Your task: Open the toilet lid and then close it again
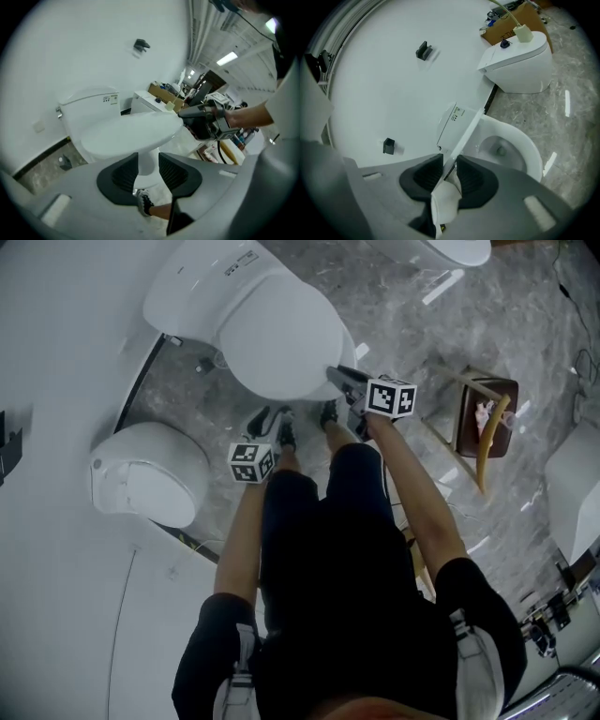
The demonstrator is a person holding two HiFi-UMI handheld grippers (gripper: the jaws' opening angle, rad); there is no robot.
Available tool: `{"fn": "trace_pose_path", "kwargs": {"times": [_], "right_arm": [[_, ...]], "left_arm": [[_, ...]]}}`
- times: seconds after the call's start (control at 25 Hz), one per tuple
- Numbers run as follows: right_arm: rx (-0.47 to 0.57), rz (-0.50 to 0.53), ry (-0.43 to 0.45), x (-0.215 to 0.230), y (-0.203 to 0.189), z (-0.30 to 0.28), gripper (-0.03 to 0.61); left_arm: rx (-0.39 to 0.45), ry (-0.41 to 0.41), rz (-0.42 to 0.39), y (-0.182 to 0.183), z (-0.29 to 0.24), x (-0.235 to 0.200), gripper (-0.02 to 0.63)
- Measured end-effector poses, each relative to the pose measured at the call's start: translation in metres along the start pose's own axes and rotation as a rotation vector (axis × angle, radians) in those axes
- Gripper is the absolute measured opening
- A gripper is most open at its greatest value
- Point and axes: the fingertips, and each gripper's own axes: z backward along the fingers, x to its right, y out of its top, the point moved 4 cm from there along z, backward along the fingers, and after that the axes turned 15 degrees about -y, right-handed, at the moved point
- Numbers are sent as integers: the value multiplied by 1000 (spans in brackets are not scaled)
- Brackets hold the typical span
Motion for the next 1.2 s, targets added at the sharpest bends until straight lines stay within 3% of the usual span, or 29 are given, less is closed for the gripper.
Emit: {"fn": "trace_pose_path", "kwargs": {"times": [0.12, 0.32, 0.4, 0.48, 0.56, 0.68, 0.88, 1.0, 1.2], "right_arm": [[-18, 16, 13, -9, 9, -1, 98], [-55, 43, 37, -28, 19, 1, 101], [-65, 64, 47, -35, 24, -1, 102], [-71, 112, 37, -36, 26, -1, 107], [-77, 155, 29, -38, 27, 0, 117], [-87, 152, 31, -44, 28, 1, 118], [-68, 166, 27, -52, 36, -4, 123], [-41, 159, 31, -53, 37, -6, 124], [24, 231, 23, -69, 37, -3, 147]], "left_arm": [[-84, 97, -230, 21, -6, 7, 127], [-300, 233, -755, 50, -21, 22, 170], [-322, 254, -848, 58, -28, 23, 170], [-345, 253, -888, 59, -32, 25, 159], [-379, 256, -935, 57, -35, 30, 84], [-400, 289, -985, 60, -33, 32, 74], [-365, 296, -993, 69, -26, 25, 71], [-331, 255, -982, 75, -19, 22, 72], [-326, 181, -974, 79, -16, 20, 80]]}}
